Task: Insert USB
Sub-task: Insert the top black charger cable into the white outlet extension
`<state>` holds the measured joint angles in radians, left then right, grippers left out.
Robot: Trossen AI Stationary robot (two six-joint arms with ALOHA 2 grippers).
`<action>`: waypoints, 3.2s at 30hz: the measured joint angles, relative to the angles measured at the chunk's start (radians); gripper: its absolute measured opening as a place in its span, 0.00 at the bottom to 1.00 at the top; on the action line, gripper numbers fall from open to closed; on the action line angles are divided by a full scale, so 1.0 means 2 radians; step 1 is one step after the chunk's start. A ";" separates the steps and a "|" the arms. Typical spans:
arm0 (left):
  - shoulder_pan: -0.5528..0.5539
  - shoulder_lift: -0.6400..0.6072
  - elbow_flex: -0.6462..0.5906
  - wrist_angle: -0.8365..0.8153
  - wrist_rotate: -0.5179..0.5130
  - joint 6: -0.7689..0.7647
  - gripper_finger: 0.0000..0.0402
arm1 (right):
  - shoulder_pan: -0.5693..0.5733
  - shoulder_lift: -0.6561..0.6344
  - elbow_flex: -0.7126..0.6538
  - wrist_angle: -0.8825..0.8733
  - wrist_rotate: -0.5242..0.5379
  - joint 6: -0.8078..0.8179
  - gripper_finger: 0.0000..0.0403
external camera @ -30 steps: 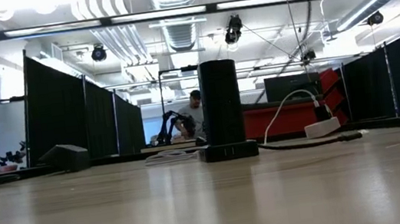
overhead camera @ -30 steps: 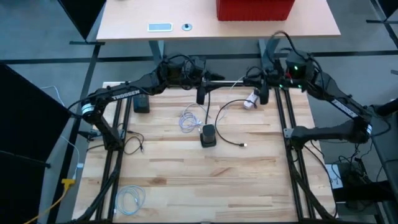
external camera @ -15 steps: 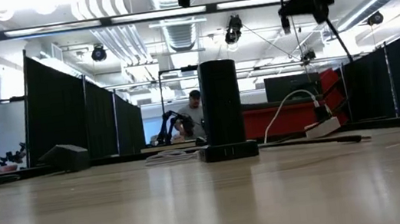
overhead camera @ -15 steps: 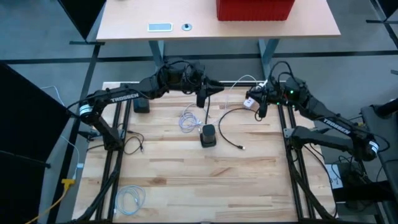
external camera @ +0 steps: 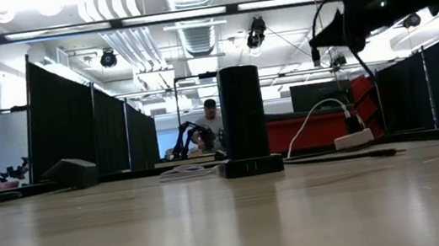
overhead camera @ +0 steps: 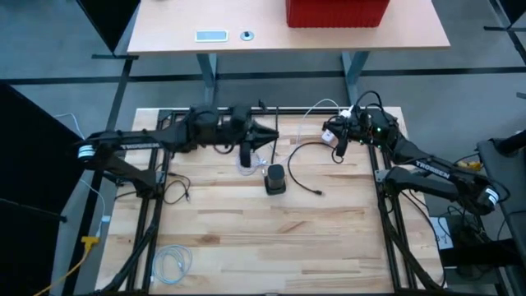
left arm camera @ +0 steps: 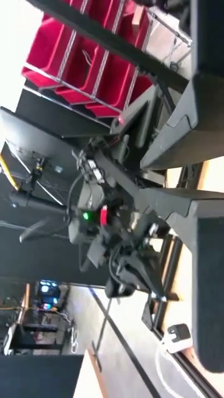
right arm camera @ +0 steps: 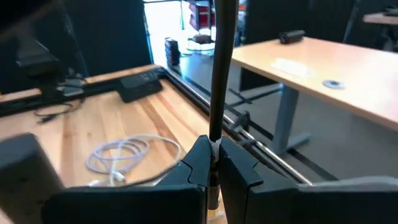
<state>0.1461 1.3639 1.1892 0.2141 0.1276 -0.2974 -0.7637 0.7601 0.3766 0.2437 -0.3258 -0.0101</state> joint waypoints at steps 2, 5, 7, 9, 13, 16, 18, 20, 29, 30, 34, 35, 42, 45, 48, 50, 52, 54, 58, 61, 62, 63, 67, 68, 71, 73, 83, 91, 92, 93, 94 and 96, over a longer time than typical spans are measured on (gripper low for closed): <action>-0.002 -0.016 -0.037 0.029 -0.006 0.000 0.10 | -0.001 0.009 -0.019 0.022 0.008 0.001 0.01; -0.002 -0.037 -0.096 0.067 -0.015 -0.002 0.10 | -0.001 0.020 -0.049 0.059 0.025 0.001 0.01; -0.002 -0.047 -0.136 0.096 -0.019 -0.007 0.10 | -0.001 0.021 -0.069 0.074 0.044 -0.010 0.01; -0.002 -0.052 -0.171 0.130 -0.019 -0.015 0.10 | -0.004 0.024 -0.084 0.087 0.053 -0.020 0.01; -0.003 -0.052 -0.211 0.169 -0.020 -0.020 0.10 | -0.022 0.042 -0.095 0.104 0.047 -0.037 0.01; -0.004 -0.052 -0.240 0.197 -0.020 -0.025 0.10 | -0.036 0.055 -0.104 0.116 0.043 -0.049 0.01; -0.005 -0.052 -0.260 0.216 -0.020 -0.028 0.10 | -0.045 0.064 -0.110 0.124 0.040 -0.057 0.01; -0.006 -0.052 -0.279 0.234 -0.020 -0.030 0.10 | -0.055 0.073 -0.116 0.133 0.038 -0.065 0.01; -0.014 -0.050 -0.327 0.279 -0.027 -0.022 0.10 | -0.087 0.153 -0.135 0.218 0.032 -0.100 0.01; -0.016 -0.050 -0.327 0.280 -0.029 -0.021 0.10 | -0.091 0.167 -0.135 0.234 0.031 -0.100 0.01; -0.023 -0.049 -0.327 0.278 -0.032 -0.017 0.10 | -0.105 0.227 -0.134 0.286 0.008 -0.096 0.01; -0.025 -0.049 -0.327 0.278 -0.033 -0.017 0.10 | -0.106 0.241 -0.134 0.294 0.005 -0.097 0.01; -0.030 -0.049 -0.327 0.277 -0.036 -0.017 0.10 | -0.113 0.282 -0.136 0.334 0.002 -0.100 0.01; -0.030 -0.049 -0.327 0.276 -0.039 -0.017 0.10 | -0.115 0.280 -0.137 0.332 0.003 -0.102 0.01; -0.030 -0.049 -0.327 0.275 -0.041 -0.017 0.10 | -0.116 0.278 -0.138 0.329 0.004 -0.103 0.01; -0.030 -0.049 -0.327 0.274 -0.043 -0.017 0.10 | -0.117 0.276 -0.139 0.327 0.005 -0.105 0.01; -0.030 -0.049 -0.327 0.274 -0.045 -0.017 0.10 | -0.118 0.275 -0.140 0.326 0.005 -0.106 0.01; -0.030 -0.049 -0.327 0.273 -0.047 -0.017 0.10 | -0.119 0.273 -0.141 0.324 0.006 -0.107 0.01; -0.030 -0.049 -0.327 0.273 -0.048 -0.013 0.10 | -0.119 0.262 -0.143 0.312 0.006 -0.109 0.01; -0.029 -0.049 -0.327 0.273 -0.056 -0.009 0.10 | -0.119 0.262 -0.144 0.313 0.005 -0.108 0.01; -0.029 -0.049 -0.327 0.273 -0.058 -0.008 0.10 | -0.119 0.264 -0.144 0.314 0.004 -0.108 0.01; -0.029 -0.049 -0.327 0.273 -0.059 -0.006 0.10 | -0.119 0.265 -0.144 0.315 0.004 -0.107 0.01; -0.029 -0.049 -0.328 0.269 -0.060 -0.004 0.10 | -0.119 0.277 -0.144 0.329 0.003 -0.105 0.01; -0.029 -0.049 -0.328 0.268 -0.060 -0.003 0.10 | -0.119 0.282 -0.144 0.334 0.002 -0.105 0.01; -0.029 -0.049 -0.328 0.268 -0.060 -0.004 0.10 | -0.119 0.285 -0.144 0.338 0.001 -0.102 0.01; -0.029 -0.049 -0.328 0.267 -0.060 -0.004 0.10 | -0.119 0.286 -0.144 0.340 0.000 -0.100 0.01; -0.029 -0.049 -0.328 0.265 -0.060 -0.007 0.10 | -0.118 0.291 -0.146 0.347 -0.006 -0.088 0.01; -0.029 -0.049 -0.328 0.265 -0.065 -0.009 0.10 | -0.118 0.291 -0.146 0.344 -0.006 -0.094 0.01; -0.029 -0.049 -0.328 0.265 -0.065 -0.009 0.10 | -0.118 0.291 -0.147 0.343 -0.002 -0.093 0.01; -0.029 -0.049 -0.328 0.265 -0.065 -0.009 0.10 | -0.118 0.291 -0.149 0.345 0.000 -0.092 0.01; -0.029 -0.049 -0.328 0.265 -0.065 -0.009 0.10 | -0.118 0.290 -0.149 0.344 0.002 -0.090 0.01; -0.029 -0.049 -0.328 0.265 -0.065 -0.009 0.10 | -0.118 0.290 -0.151 0.344 0.003 -0.080 0.01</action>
<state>0.0887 1.2659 0.5339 0.7435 -0.0022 -0.3157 -0.9993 1.3411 0.0754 0.9325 -0.3206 -0.1709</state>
